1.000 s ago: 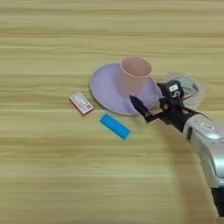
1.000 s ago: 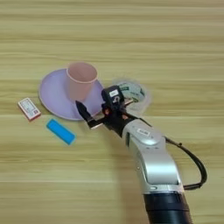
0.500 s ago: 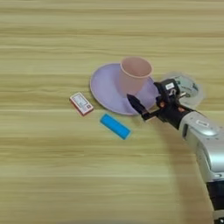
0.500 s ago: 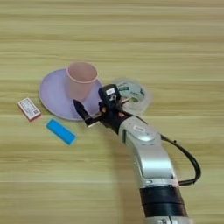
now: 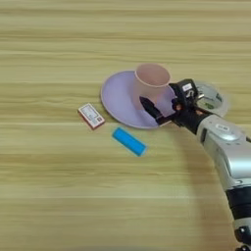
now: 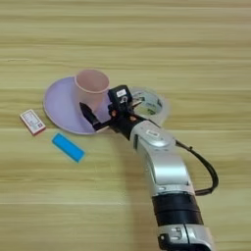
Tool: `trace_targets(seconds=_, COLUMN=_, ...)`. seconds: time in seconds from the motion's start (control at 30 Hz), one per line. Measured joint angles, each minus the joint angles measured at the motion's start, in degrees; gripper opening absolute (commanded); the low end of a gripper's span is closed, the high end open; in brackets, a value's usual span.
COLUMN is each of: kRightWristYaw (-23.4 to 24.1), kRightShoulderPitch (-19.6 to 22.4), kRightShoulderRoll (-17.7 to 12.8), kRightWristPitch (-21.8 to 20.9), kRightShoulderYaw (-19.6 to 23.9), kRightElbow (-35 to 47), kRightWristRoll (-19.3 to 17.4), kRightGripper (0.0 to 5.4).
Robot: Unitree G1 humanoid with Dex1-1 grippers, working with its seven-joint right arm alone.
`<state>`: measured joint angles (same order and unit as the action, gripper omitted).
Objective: Move the objects on the table
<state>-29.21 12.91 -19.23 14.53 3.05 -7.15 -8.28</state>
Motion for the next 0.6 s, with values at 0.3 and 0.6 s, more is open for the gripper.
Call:
trace_targets(seconds=0.3, kRightWristYaw=-0.28, kRightShoulderPitch=2.17, kRightShoulderRoll=0.36, kRightWristPitch=-0.42, kRightShoulderYaw=-0.6, kRightElbow=-2.35, kRightWristRoll=0.01, kRightGripper=5.36)
trace_targets(seconds=0.6, kRightWristYaw=-0.47, kRightShoulderPitch=3.6, kRightShoulderRoll=1.33, kRightWristPitch=-1.35, kRightShoulderYaw=-0.38, kRightElbow=-4.99, kRightWristRoll=-0.33, kRightGripper=5.36)
